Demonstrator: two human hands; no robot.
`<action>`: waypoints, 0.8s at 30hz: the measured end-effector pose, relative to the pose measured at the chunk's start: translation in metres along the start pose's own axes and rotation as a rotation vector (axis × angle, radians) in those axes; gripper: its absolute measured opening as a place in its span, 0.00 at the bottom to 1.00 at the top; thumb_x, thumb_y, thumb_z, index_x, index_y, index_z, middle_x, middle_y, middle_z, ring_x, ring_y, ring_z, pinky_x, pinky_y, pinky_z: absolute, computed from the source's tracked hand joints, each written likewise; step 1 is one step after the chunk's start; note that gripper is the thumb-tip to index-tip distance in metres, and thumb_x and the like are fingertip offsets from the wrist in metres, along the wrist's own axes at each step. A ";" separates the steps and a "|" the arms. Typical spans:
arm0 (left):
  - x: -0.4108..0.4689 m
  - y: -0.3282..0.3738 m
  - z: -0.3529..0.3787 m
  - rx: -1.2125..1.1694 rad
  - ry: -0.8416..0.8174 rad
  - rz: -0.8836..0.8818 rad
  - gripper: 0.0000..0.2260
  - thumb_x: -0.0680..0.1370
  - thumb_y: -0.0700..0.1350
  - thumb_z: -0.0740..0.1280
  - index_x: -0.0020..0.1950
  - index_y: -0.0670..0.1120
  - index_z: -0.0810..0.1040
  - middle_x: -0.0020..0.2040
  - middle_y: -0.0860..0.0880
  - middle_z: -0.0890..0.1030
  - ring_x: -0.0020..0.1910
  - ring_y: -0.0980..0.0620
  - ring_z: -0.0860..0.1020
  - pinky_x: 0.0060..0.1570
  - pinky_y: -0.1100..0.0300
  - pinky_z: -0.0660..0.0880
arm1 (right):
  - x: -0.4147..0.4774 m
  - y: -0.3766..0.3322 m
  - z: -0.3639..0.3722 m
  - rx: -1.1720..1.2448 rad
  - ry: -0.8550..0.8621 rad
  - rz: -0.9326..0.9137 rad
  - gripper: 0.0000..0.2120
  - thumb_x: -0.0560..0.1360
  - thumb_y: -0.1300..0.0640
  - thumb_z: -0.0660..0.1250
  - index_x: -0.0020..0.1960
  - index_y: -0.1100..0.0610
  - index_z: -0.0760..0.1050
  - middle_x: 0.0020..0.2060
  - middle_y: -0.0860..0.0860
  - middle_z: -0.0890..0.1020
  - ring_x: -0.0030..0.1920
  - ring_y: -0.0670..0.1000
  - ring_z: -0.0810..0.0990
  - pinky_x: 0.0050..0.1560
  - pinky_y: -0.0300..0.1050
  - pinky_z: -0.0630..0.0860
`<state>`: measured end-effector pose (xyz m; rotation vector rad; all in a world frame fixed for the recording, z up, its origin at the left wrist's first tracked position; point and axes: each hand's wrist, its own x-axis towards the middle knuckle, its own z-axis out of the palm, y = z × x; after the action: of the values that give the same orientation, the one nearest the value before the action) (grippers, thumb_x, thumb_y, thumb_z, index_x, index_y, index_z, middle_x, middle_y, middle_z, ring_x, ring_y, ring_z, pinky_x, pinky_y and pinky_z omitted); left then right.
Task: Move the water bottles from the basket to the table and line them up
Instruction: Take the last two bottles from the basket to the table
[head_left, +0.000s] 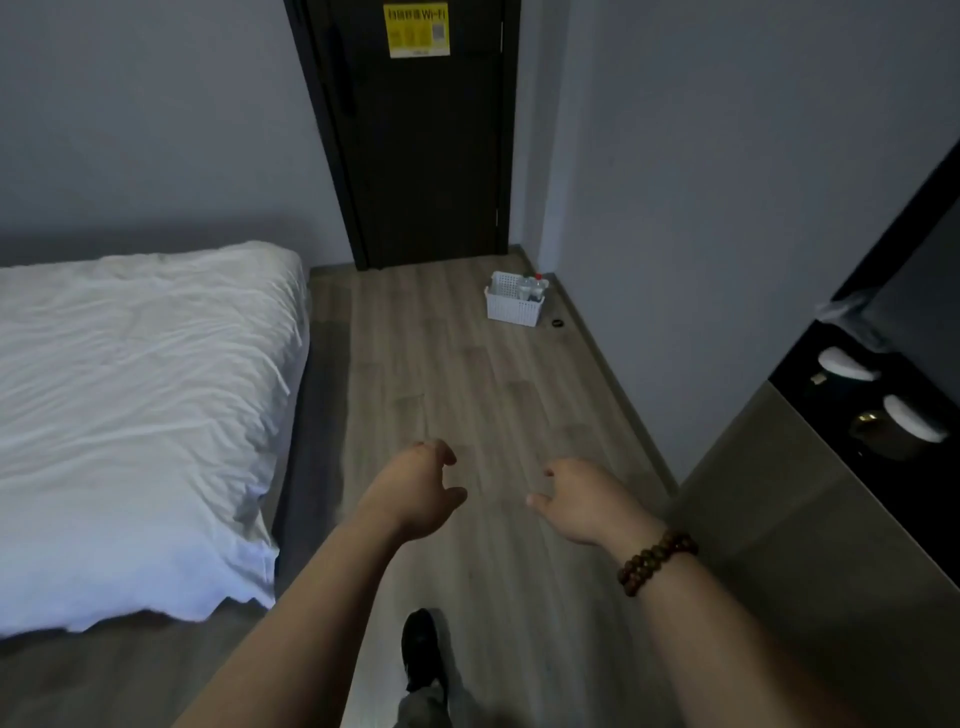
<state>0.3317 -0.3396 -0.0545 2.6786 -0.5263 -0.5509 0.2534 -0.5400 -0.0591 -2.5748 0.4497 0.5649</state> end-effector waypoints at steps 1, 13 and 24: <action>0.027 -0.007 -0.008 -0.002 -0.004 0.012 0.24 0.79 0.51 0.72 0.73 0.46 0.73 0.68 0.47 0.77 0.61 0.48 0.79 0.61 0.55 0.77 | 0.024 -0.007 -0.008 0.003 0.003 0.013 0.25 0.82 0.43 0.63 0.71 0.60 0.73 0.66 0.56 0.79 0.63 0.56 0.79 0.64 0.52 0.76; 0.315 -0.027 -0.140 0.019 -0.057 0.189 0.22 0.79 0.51 0.71 0.71 0.45 0.74 0.66 0.45 0.77 0.60 0.48 0.79 0.58 0.58 0.75 | 0.261 -0.080 -0.127 0.058 0.090 0.123 0.22 0.82 0.44 0.63 0.69 0.57 0.75 0.63 0.54 0.81 0.59 0.54 0.80 0.58 0.48 0.78; 0.591 -0.001 -0.181 0.079 -0.128 0.178 0.22 0.79 0.52 0.72 0.70 0.46 0.75 0.67 0.46 0.77 0.61 0.48 0.78 0.57 0.60 0.74 | 0.527 -0.050 -0.231 0.115 0.084 0.153 0.23 0.81 0.45 0.63 0.69 0.58 0.75 0.65 0.56 0.79 0.62 0.56 0.79 0.62 0.50 0.77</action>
<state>0.9157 -0.5395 -0.0777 2.6462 -0.8293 -0.6646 0.7994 -0.7252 -0.0968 -2.4747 0.6928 0.4693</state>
